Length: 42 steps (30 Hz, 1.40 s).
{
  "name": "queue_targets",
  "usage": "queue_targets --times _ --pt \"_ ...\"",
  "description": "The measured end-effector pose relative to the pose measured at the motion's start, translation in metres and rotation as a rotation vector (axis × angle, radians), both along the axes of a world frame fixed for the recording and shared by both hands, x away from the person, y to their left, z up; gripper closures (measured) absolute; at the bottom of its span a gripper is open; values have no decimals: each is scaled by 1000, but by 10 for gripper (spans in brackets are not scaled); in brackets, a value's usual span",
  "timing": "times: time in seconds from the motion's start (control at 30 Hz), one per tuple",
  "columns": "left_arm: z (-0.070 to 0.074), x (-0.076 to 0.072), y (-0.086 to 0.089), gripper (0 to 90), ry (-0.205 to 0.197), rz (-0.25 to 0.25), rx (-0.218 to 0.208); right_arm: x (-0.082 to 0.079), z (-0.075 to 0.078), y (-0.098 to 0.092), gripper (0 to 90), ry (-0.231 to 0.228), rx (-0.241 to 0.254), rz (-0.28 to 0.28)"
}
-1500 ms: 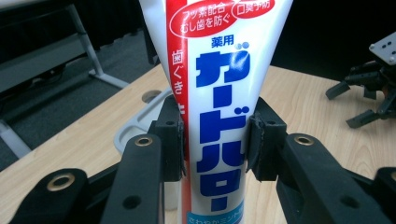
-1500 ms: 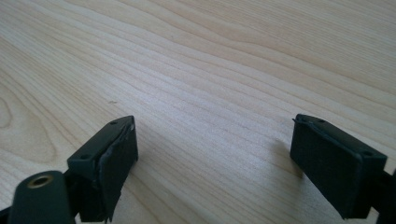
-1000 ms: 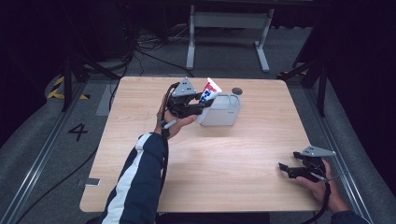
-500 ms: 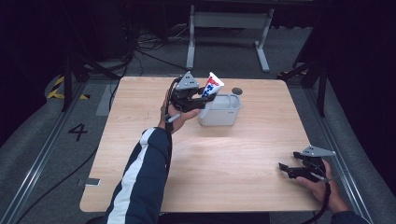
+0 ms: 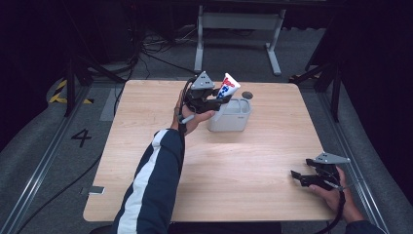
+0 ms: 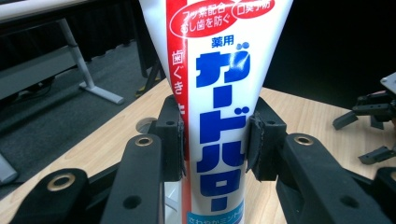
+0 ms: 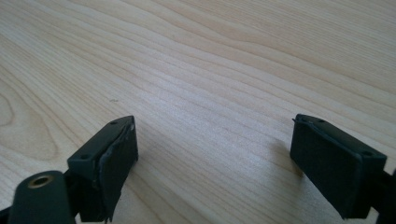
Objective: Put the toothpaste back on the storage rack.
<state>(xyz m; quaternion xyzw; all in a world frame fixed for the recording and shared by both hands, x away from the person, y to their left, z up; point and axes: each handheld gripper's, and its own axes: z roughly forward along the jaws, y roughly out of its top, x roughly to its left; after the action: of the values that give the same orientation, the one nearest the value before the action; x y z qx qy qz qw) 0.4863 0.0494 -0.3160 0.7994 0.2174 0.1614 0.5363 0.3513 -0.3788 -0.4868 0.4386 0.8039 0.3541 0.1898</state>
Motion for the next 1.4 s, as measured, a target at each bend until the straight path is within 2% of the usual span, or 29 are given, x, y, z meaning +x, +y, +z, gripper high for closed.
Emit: queue_targets --times 0.13,0.33,0.47,0.7,1.03,1.23,1.27,1.3,1.4 --pt "1 4 -4 638 -6 -1 3 0 0 0 152 1 0 1" --pt "-2 10 -9 637 5 8 -23 0 0 0 152 0 4 0" --pt "-1 14 -13 637 -1 9 -14 -1 0 0 152 -1 3 0" --pt "0 20 -20 637 2 4 -28 -1 0 0 152 0 4 1" --pt "-2 29 -30 637 -5 4 -21 -1 0 0 153 -3 3 5" --pt "-7 37 -34 636 2 20 -18 -1 0 0 153 -2 4 6" --pt "-9 38 -35 636 14 20 -24 -1 0 0 153 -2 4 6" --pt "-10 39 -36 636 7 19 -16 -1 0 0 153 -2 4 7" --pt "-13 41 -37 635 17 29 -8 -1 0 0 155 -3 3 8"
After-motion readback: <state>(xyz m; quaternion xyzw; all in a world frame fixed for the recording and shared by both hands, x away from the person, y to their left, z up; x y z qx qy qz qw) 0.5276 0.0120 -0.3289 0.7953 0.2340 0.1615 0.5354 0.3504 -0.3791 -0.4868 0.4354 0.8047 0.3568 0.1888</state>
